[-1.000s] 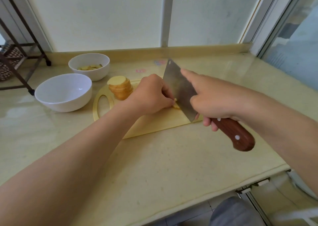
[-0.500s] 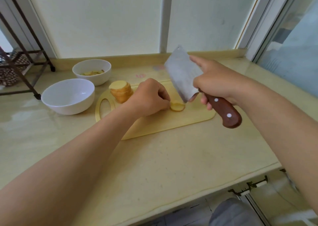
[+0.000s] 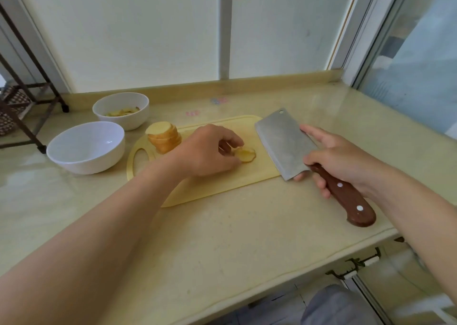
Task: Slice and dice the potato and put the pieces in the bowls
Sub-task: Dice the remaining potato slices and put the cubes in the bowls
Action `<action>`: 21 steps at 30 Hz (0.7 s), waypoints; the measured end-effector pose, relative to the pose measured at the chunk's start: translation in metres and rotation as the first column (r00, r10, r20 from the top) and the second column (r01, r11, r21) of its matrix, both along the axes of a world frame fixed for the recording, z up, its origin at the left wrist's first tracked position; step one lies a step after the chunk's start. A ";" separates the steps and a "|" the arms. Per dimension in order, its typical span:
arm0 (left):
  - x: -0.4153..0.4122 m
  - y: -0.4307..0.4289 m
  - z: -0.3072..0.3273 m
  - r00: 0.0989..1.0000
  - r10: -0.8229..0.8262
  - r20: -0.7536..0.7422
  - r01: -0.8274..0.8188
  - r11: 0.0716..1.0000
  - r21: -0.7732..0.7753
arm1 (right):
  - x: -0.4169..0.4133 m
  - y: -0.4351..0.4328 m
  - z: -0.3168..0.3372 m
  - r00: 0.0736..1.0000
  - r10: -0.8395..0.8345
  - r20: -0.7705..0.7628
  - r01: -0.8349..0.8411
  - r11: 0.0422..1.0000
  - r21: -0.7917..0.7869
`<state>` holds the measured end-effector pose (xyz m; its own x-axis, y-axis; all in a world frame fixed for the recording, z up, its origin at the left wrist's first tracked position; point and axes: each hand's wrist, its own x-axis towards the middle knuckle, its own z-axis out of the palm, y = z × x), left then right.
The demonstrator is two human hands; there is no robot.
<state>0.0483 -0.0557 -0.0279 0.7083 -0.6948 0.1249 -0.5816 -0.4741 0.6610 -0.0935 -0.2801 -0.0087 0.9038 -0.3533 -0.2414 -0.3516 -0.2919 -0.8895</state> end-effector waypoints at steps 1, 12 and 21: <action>0.001 0.001 0.000 1.000 -0.010 0.018 0.009 1.000 0.020 | -0.001 0.000 -0.002 1.000 0.009 -0.010 -0.009 1.000 -0.007; 0.000 -0.008 -0.013 0.992 0.080 0.100 -0.069 0.992 -0.105 | 0.019 0.034 -0.015 0.986 0.164 -0.012 -0.163 0.986 0.033; -0.003 -0.011 0.001 0.982 0.067 0.178 -0.038 0.986 -0.164 | 0.018 0.040 -0.004 0.989 0.136 0.065 -0.146 0.971 0.189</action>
<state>0.0449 -0.0672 -0.0272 0.6984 -0.6179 0.3611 -0.6762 -0.4045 0.6158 -0.0756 -0.2397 -0.0124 0.9543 -0.1727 -0.2441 -0.2712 -0.1565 -0.9497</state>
